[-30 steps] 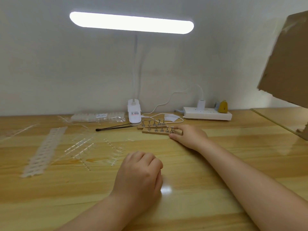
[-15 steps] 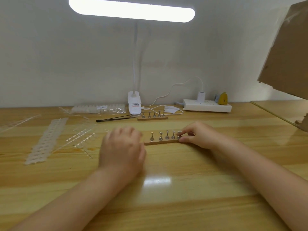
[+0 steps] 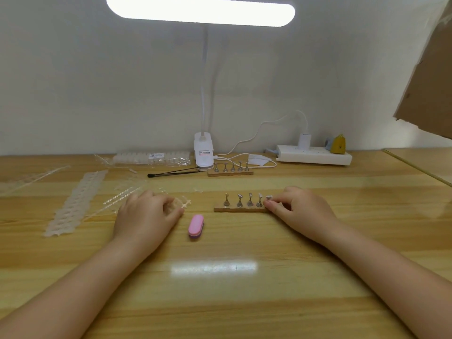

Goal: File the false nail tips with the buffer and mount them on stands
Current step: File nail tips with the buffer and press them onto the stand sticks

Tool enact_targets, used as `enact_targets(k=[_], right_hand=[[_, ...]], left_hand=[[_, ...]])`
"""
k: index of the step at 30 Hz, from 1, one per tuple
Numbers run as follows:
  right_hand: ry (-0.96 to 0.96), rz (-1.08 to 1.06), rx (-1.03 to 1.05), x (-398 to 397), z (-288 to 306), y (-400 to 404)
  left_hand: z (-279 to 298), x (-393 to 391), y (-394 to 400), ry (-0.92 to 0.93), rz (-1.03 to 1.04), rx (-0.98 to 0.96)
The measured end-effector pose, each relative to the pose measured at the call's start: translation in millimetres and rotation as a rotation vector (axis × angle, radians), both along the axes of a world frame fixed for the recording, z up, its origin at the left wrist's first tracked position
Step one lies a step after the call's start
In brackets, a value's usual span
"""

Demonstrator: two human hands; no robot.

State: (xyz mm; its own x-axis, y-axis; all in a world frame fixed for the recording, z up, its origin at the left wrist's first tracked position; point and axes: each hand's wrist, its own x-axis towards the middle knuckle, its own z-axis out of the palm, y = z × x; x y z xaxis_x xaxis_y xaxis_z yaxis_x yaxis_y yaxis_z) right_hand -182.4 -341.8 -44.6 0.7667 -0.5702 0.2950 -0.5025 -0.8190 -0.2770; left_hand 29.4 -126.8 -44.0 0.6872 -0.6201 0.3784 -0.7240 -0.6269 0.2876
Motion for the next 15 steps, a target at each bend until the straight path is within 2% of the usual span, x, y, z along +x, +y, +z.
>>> enact_targets(k=[7, 9, 12, 15], right_hand=[[-0.015, -0.003, -0.072, 1, -1, 6], [-0.002, 0.011, -0.071, 1, 0, 6], [-0.030, 0.057, 0.003, -1, 1, 5], [-0.021, 0.124, 0.082, 0, 2, 5]], left_hand=[[-1, -6, 1, 0.136, -0.130, -0.279], [1, -10, 0, 0.293, -0.175, -0.445], [8, -23, -4, 0.681, -0.249, -0.722], [11, -37, -6, 0.867, -0.301, -0.815]])
